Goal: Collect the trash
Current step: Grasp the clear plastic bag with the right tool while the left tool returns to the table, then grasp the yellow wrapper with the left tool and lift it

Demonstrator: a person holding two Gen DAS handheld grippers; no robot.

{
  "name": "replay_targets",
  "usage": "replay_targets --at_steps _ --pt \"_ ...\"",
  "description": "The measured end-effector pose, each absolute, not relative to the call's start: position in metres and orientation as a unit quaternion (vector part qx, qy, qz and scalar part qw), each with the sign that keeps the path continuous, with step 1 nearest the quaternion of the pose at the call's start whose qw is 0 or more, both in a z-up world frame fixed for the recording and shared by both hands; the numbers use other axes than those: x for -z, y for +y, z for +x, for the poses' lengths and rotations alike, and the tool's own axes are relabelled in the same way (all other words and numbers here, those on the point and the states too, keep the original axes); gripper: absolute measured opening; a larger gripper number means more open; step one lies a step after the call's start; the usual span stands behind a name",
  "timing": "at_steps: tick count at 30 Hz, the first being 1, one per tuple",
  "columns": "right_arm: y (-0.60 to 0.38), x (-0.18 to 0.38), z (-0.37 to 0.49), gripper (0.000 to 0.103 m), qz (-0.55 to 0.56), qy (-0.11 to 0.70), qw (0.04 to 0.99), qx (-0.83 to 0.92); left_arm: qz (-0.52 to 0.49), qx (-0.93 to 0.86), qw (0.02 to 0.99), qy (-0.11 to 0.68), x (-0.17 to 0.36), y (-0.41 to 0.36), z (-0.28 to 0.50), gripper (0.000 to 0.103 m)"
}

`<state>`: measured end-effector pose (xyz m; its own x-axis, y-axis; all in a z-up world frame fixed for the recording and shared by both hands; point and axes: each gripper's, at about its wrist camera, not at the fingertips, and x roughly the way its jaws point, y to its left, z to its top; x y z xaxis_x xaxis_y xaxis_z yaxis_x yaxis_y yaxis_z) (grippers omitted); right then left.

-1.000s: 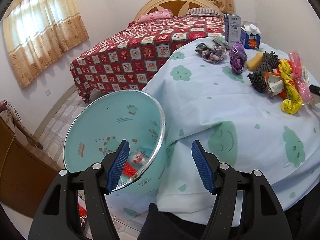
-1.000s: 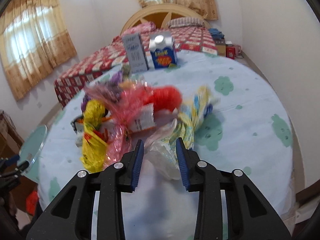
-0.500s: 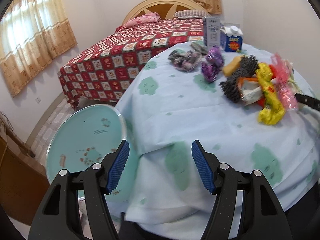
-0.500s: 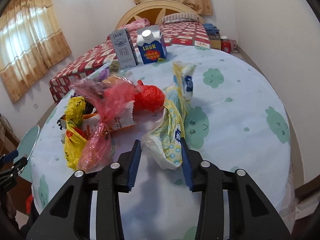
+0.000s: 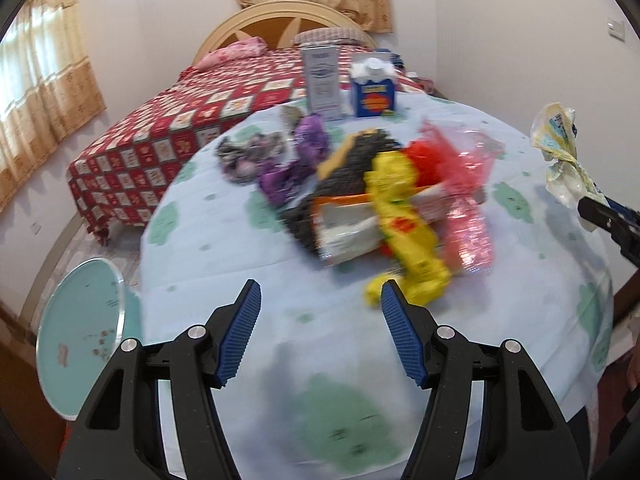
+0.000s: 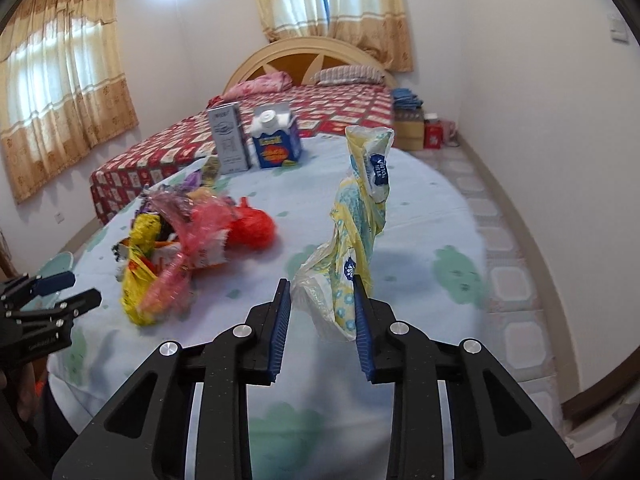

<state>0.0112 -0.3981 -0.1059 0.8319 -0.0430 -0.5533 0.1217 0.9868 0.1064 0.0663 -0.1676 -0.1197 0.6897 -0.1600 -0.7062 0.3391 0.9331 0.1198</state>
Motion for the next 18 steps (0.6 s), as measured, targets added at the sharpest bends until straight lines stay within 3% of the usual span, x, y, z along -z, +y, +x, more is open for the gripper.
replay_targets --at_steps 8,10,11,12,13,18 --pt "-0.408 0.117 -0.007 0.030 0.062 0.275 0.958 0.051 0.121 0.157 0.902 0.384 0.127 -0.208 0.071 0.051" --pt "-0.406 0.118 -0.010 0.030 0.062 0.272 0.959 0.047 0.122 0.165 0.897 0.391 0.130 -0.217 0.072 0.043" --pt "-0.404 0.118 -0.010 0.030 0.063 0.269 0.960 0.043 0.124 0.170 0.896 0.392 0.132 -0.219 0.072 0.036" --pt "-0.403 0.118 -0.011 0.030 0.063 0.268 0.960 0.040 0.122 0.176 0.894 0.394 0.132 -0.221 0.072 0.020" --pt "-0.401 0.117 -0.012 0.030 0.064 0.267 0.961 0.037 0.122 0.186 0.891 0.395 0.130 -0.223 0.071 0.015" --pt "-0.387 0.108 -0.012 0.030 0.059 0.254 0.965 0.022 0.124 0.195 0.890 0.392 0.123 -0.214 0.068 0.007"
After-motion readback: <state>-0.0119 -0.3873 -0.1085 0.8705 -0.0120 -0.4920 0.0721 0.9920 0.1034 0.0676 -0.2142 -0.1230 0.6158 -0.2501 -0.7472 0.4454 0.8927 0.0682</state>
